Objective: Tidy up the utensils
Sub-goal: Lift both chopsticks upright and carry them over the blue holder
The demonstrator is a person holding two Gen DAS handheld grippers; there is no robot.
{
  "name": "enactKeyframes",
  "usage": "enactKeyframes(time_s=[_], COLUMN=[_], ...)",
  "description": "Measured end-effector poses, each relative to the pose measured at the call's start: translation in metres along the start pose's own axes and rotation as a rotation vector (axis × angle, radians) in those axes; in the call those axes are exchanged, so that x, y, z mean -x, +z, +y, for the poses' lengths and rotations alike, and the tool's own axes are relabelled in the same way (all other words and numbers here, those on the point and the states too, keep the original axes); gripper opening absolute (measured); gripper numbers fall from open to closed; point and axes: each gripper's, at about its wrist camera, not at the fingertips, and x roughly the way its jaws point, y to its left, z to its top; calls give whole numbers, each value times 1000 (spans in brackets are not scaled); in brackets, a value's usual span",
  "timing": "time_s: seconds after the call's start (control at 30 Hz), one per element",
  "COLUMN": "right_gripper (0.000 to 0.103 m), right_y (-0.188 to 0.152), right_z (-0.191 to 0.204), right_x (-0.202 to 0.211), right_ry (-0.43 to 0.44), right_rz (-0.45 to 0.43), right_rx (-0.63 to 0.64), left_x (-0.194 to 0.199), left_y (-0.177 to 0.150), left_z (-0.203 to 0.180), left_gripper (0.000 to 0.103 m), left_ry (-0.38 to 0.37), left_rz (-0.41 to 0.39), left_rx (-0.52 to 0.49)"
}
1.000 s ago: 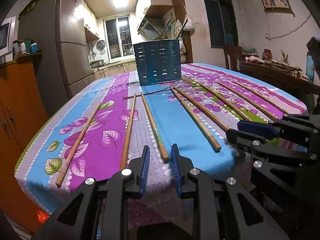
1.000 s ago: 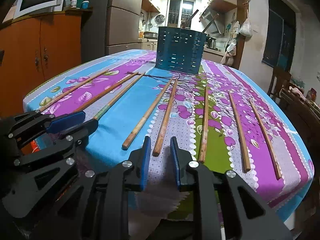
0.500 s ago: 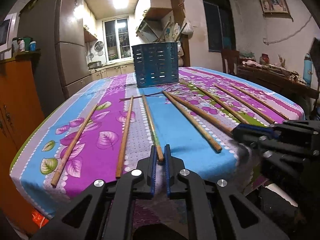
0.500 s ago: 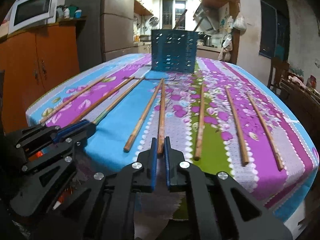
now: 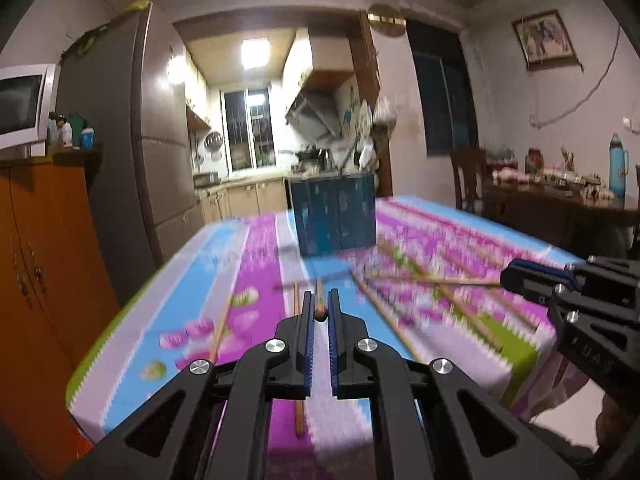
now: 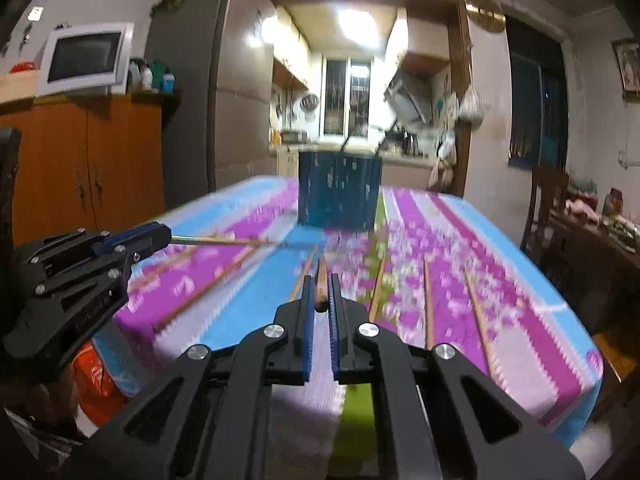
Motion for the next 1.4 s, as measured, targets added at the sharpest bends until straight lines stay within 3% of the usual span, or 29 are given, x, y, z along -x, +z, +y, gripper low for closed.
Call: enactKeyframes(time_s=[0.3,0.47,0.83,1.4], right_gripper=[5,5,5,5], right_y=[56,80,108,133], right_z=[-27,-38,-35,-47], right_x=[2,-4,-6,-18], right_ry=[67,101,132,169], right_rz=[-101,-110,-129,-119], right_rx=[-50,-77,-48,-89], left_x=[-1,-4,-17,-33], left_y=[76,103,137,158], left_z=[24,28,31,28], left_gripper=[7,7,7,7], left_ry=[-102,-113,-150,-121], left_rz=[-34,-46,-67,-85], left_rx=[96,97,114,89])
